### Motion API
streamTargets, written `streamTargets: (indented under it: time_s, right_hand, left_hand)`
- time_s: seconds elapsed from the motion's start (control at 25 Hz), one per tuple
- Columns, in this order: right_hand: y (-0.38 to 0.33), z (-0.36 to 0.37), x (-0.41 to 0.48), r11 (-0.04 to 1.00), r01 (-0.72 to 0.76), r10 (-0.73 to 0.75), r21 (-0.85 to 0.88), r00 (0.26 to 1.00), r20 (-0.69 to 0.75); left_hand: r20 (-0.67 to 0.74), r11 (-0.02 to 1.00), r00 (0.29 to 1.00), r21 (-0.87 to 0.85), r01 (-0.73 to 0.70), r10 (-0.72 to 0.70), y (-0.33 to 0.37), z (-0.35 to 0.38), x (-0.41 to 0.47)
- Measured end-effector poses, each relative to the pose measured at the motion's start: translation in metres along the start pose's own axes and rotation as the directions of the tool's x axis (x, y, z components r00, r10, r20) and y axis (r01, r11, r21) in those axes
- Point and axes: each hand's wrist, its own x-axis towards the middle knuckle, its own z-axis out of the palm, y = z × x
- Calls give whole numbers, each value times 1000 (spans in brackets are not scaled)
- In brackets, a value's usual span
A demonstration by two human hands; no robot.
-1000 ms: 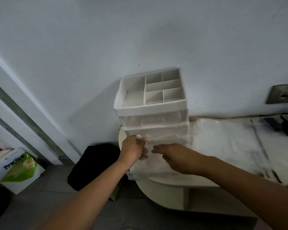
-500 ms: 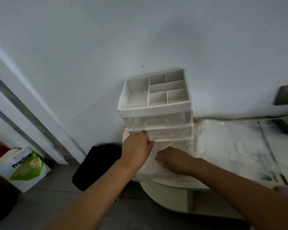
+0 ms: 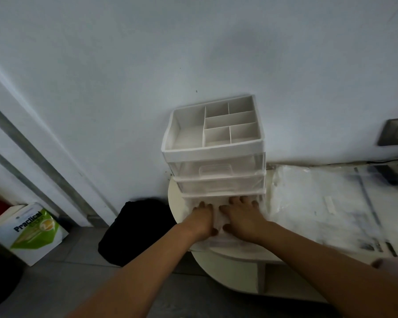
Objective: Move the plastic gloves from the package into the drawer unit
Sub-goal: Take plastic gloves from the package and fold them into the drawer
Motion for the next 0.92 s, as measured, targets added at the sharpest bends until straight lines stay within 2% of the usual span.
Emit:
streamTargets:
  time_s: [0.08, 0.2, 0.28, 0.36, 0.44, 0.52, 0.6, 0.64, 0.76, 0.84, 0.92]
  right_hand:
    - [0, 1, 0, 988, -132, 119, 81, 982, 150]
    - [0, 0, 2, 969, -181, 145, 169, 968, 204]
    - [2, -1, 4, 971, -177, 145, 159, 970, 193]
    - [3, -3, 4, 973, -173, 145, 150, 972, 183]
    - [2, -9, -4, 984, -101, 77, 148, 984, 158]
    - [5, -26, -20, 975, -9, -14, 223, 995, 98]
    - [16, -50, -41, 945, 36, -42, 326, 999, 13]
    - [27, -62, -52, 930, 38, -25, 365, 999, -41]
    - [79, -86, -78, 914, -89, 162, 397, 974, -156]
    - [119, -92, -95, 898, -227, 322, 376, 923, -211]
    - [160, -88, -114, 876, -388, 456, 285, 860, -231]
  left_hand:
    - [104, 999, 993, -3, 49, -49, -2, 1, 1]
    - [167, 996, 982, -21, 90, -86, -5, 4, 5]
    - [167, 994, 981, -24, 104, -99, -3, 3, 3]
    - [150, 989, 984, -97, 111, -96, 0, 0, -1]
    - [123, 983, 989, -151, 100, -81, 0, -1, 0]
    - [80, 993, 994, -91, 75, -67, -1, -2, -3]
    - [50, 998, 999, -58, 17, -14, -2, -6, -7]
    - [31, 995, 1000, -95, 4, -1, -2, -9, -11]
    - [-107, 986, 994, -161, -52, 35, -3, -18, -22]
    - [-270, 982, 962, -169, -88, 39, 2, -23, -28]
    - [-401, 963, 915, -230, -142, 40, 23, -28, -36]
